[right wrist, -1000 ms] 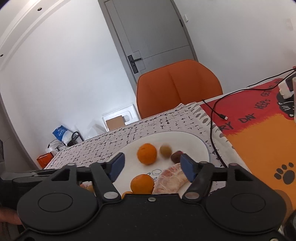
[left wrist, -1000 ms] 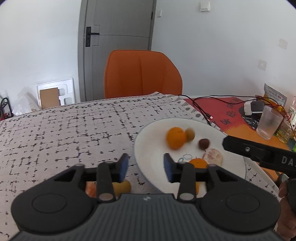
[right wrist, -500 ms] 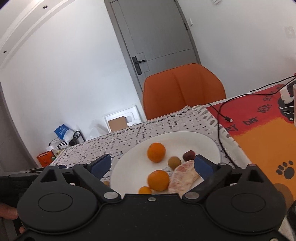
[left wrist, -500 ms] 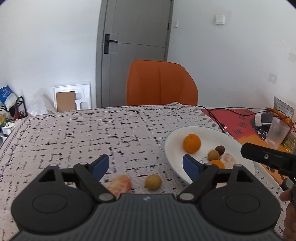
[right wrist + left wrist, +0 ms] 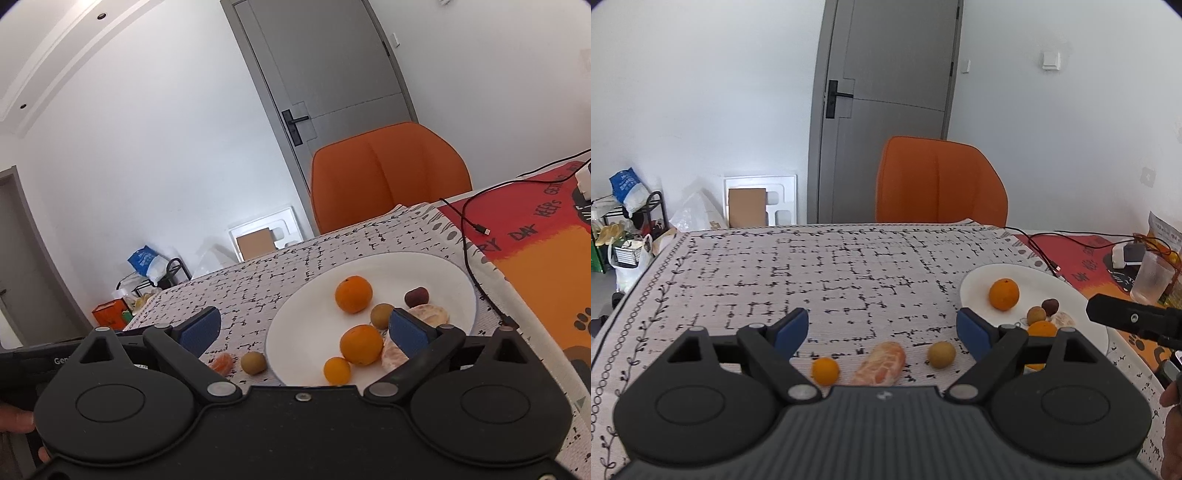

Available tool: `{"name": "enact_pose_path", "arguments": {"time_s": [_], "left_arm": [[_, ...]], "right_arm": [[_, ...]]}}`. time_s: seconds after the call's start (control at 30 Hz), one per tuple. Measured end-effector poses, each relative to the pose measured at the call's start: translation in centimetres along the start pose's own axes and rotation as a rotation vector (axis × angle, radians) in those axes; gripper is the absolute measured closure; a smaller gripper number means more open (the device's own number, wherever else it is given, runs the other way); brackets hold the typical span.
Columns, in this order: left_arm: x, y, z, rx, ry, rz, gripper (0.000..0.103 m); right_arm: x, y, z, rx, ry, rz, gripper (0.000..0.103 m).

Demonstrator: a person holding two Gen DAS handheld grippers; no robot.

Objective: Organize fruits
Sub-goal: 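Withdraw both grippers from the plate toward the remaining fruits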

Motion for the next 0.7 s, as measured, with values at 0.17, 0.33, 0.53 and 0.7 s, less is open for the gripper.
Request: {"name": "enact_pose_path", "arguments": {"time_s": [0.17, 0.33, 0.53, 0.7], "left_arm": [[-0.8, -0.2, 0.9, -0.014, -0.011, -0.012, 0.017], [-1.5, -0.1, 1.8, -0.017, -0.023, -0.016, 0.017], [-1.7, 0.2, 2.9, -0.035, -0.042, -0.011, 0.017], [-2.0, 0.7, 3.6, -0.039, -0.058, -0.009, 0.017]], "right_arm": [[0.1, 0.1, 0.7, -0.025, 0.001, 0.010, 0.004], [0.0, 0.2, 1.0, -0.025, -0.002, 0.012, 0.003], [0.0, 0.5, 1.0, -0.030, 0.006, 0.016, 0.000], [-0.1, 0.8, 0.9, -0.029, 0.008, 0.020, 0.000]]}}
Point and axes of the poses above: each gripper's, at about its wrist camera, not at the fingertips, and x roughly the way its jaws point, z to its left, y to its underside, the point moved 7 cm from there along x, roughly the way its jaws point, and after that the axes turned 8 degrees about -y, right-handed, at the moved point
